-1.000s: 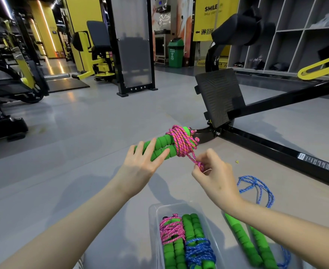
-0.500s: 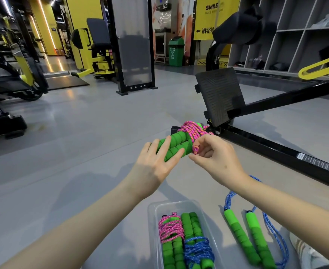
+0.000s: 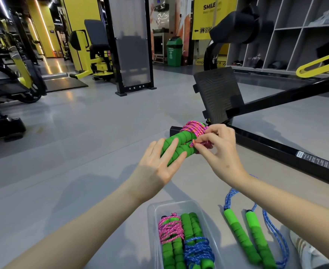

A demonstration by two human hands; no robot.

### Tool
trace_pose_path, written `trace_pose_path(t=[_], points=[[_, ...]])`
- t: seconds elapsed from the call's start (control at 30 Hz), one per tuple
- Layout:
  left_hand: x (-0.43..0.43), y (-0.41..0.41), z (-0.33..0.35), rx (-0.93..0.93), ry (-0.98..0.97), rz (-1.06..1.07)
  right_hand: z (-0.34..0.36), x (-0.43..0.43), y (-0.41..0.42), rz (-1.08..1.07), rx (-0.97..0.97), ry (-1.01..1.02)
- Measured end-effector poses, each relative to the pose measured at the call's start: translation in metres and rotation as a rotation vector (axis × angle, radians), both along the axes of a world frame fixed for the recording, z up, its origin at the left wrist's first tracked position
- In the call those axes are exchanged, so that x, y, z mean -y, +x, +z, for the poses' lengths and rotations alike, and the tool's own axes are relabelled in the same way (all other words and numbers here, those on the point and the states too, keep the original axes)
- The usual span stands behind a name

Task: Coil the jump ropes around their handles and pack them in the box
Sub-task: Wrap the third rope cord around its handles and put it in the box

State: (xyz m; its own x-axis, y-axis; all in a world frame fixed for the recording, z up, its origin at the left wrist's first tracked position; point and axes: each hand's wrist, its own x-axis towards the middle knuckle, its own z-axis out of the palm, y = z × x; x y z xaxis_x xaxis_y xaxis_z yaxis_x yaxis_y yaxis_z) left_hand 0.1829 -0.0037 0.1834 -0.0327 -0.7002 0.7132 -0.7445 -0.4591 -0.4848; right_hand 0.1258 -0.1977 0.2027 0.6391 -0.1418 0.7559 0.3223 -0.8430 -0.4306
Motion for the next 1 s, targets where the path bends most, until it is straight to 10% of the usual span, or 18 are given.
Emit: trace_pose_path(t=[0.4,1.0], points=[[0.003,-0.003,0.004,0.024,-0.036,-0.07,0.008,0.001,0.006,0.129,-0.204,0.424],[0.013,-0.023,0.001,0.003,0.002,-0.073,0.007,-0.013,0.013,-0.368,-0.103,0.219]])
